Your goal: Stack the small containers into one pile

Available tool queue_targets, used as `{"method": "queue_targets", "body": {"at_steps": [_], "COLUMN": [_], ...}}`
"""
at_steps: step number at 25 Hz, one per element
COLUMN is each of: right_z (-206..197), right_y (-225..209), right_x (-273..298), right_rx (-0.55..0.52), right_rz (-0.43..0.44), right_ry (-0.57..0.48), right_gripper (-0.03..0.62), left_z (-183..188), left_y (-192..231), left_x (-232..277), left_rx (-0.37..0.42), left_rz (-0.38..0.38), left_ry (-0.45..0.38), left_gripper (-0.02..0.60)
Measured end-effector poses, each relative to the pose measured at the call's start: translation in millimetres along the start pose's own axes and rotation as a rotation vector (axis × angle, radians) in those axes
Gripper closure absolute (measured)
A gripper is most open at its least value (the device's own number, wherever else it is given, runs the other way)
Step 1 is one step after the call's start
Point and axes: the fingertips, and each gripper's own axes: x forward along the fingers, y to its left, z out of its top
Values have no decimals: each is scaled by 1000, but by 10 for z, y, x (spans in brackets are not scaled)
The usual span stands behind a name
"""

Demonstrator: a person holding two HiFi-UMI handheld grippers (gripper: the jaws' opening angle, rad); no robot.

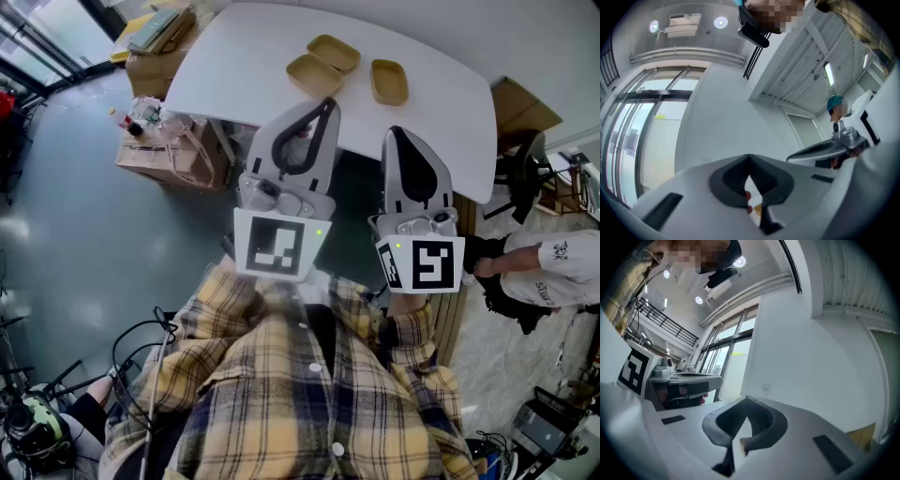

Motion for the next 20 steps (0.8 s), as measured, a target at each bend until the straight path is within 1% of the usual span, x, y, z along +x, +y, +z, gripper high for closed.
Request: {"method": "queue_targets", "body": {"at_steps": [4, 12, 20], "right_z": [43, 45, 1], "right_y": [-21, -61, -141], "right_x": [-81, -153, -322], "right_rx": [-2, -7, 2], "right_rz": [4, 10, 24], "right_ry": [-2, -6, -15], "right_gripper": [580, 580, 580], "left_z": [71, 77, 95], "left_y": [-76, -162, -367], "left_x": [-10, -15, -42], "left_rx": [2, -5, 11], "left_rz": [0, 10, 16], "left_ry": [-6, -4, -5], "left_gripper": [565, 565, 565]}}
